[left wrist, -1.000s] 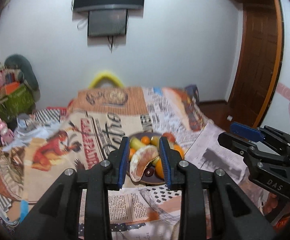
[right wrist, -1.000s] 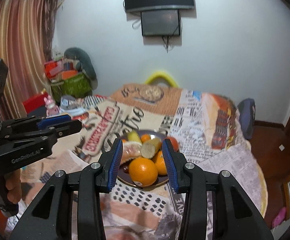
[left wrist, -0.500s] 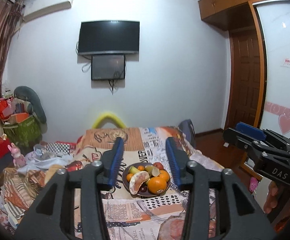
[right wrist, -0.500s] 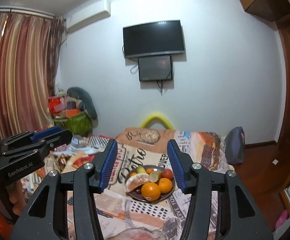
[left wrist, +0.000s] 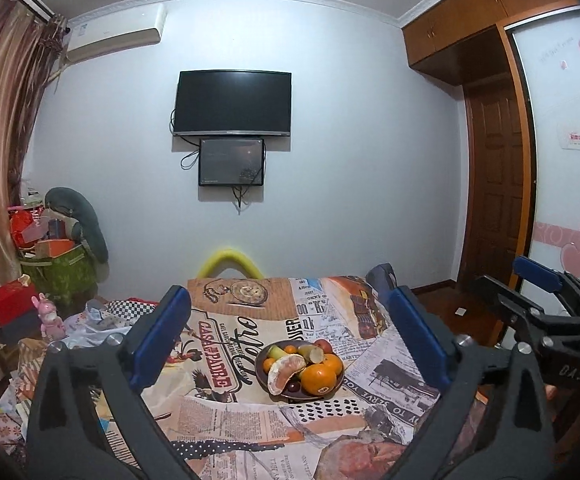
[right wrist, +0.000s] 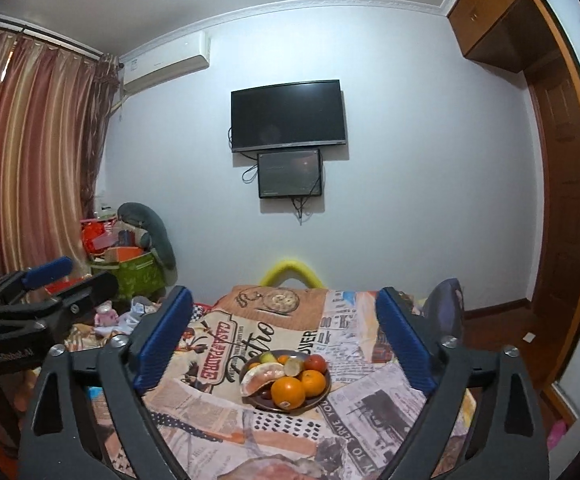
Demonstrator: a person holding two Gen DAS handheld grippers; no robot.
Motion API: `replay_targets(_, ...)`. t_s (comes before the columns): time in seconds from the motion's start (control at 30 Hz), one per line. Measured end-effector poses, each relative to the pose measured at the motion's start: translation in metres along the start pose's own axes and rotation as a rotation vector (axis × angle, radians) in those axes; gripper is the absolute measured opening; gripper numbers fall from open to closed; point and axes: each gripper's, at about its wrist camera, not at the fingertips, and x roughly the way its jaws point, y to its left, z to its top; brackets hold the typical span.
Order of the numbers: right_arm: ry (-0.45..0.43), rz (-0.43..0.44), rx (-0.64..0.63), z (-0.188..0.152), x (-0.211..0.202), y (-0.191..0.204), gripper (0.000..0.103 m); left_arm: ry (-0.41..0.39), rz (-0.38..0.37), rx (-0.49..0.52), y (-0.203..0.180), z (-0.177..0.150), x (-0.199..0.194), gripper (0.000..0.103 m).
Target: Organize fruits
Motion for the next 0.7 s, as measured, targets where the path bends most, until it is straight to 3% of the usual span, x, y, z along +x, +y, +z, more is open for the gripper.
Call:
replay_targets(0.07,-0.008,-0.011,-0.001,0.0,-0.005,0.0,0.103,-0.002,0.003,0.006,0.0,0.0,-0.002,0.102)
replay_targets(0.7,-0.009,-0.015,-0.001,-0.005,-0.019,-0.003,0.103,-0.005,-0.002,0.026,-0.005,-0.005,-0.003,0.103)
